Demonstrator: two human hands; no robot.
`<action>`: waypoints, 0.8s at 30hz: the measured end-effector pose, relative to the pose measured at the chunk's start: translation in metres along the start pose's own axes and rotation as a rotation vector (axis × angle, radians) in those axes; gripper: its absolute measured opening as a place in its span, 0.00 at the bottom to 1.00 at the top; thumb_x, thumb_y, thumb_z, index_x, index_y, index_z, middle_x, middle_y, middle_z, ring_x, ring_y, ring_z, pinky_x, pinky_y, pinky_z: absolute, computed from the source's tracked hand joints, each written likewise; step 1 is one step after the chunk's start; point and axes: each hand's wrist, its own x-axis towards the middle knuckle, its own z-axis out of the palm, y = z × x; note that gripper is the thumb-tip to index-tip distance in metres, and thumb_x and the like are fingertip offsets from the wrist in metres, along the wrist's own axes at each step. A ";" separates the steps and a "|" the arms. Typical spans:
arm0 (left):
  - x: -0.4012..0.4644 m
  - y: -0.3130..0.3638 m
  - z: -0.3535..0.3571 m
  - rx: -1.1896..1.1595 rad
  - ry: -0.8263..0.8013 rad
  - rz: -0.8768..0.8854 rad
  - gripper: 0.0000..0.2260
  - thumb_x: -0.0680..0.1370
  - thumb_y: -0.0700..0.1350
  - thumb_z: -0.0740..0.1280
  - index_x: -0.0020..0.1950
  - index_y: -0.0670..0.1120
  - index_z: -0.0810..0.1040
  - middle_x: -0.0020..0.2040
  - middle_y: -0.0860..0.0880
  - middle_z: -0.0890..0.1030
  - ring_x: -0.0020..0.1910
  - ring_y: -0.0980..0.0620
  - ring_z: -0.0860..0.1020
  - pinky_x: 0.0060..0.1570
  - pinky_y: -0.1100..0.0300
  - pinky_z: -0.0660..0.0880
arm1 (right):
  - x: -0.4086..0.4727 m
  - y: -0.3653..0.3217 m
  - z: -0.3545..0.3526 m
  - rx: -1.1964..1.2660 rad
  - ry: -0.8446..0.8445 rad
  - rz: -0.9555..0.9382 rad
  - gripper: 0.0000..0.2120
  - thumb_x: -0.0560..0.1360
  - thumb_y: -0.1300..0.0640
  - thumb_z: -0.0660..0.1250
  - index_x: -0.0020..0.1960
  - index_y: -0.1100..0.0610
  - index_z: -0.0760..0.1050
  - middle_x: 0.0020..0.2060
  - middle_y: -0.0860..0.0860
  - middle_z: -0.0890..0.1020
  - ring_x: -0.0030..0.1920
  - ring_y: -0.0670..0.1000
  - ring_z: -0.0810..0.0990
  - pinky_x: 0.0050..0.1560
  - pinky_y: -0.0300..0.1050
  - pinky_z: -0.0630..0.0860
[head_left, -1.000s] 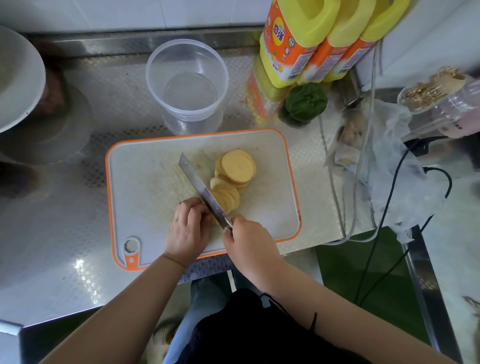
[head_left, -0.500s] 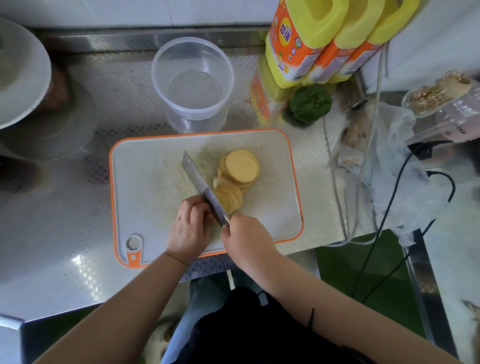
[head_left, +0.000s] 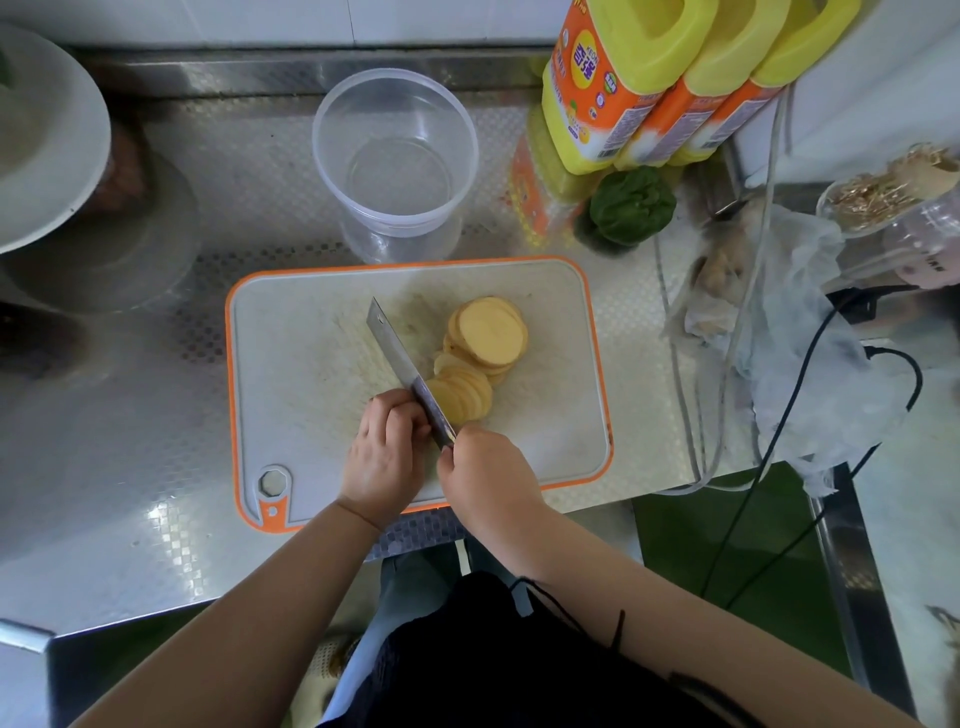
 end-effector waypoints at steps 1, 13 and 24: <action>0.000 0.000 0.000 0.001 0.002 0.002 0.04 0.77 0.35 0.59 0.50 0.42 0.69 0.52 0.44 0.70 0.46 0.45 0.71 0.49 0.56 0.70 | 0.001 -0.001 0.001 -0.002 0.001 -0.001 0.12 0.81 0.55 0.56 0.50 0.62 0.72 0.38 0.52 0.71 0.38 0.52 0.70 0.38 0.43 0.65; -0.003 -0.002 0.002 0.035 -0.030 -0.070 0.05 0.76 0.34 0.58 0.49 0.42 0.69 0.49 0.39 0.75 0.45 0.45 0.72 0.46 0.57 0.70 | 0.016 -0.006 0.022 -0.070 -0.013 0.038 0.11 0.81 0.58 0.56 0.59 0.64 0.69 0.52 0.59 0.80 0.52 0.58 0.80 0.44 0.47 0.72; -0.008 0.003 -0.008 -0.028 -0.050 -0.169 0.05 0.77 0.39 0.61 0.52 0.45 0.70 0.50 0.43 0.76 0.49 0.45 0.74 0.51 0.54 0.72 | 0.016 -0.003 0.018 -0.053 -0.036 0.013 0.13 0.81 0.55 0.57 0.60 0.63 0.68 0.51 0.58 0.80 0.52 0.59 0.80 0.44 0.49 0.72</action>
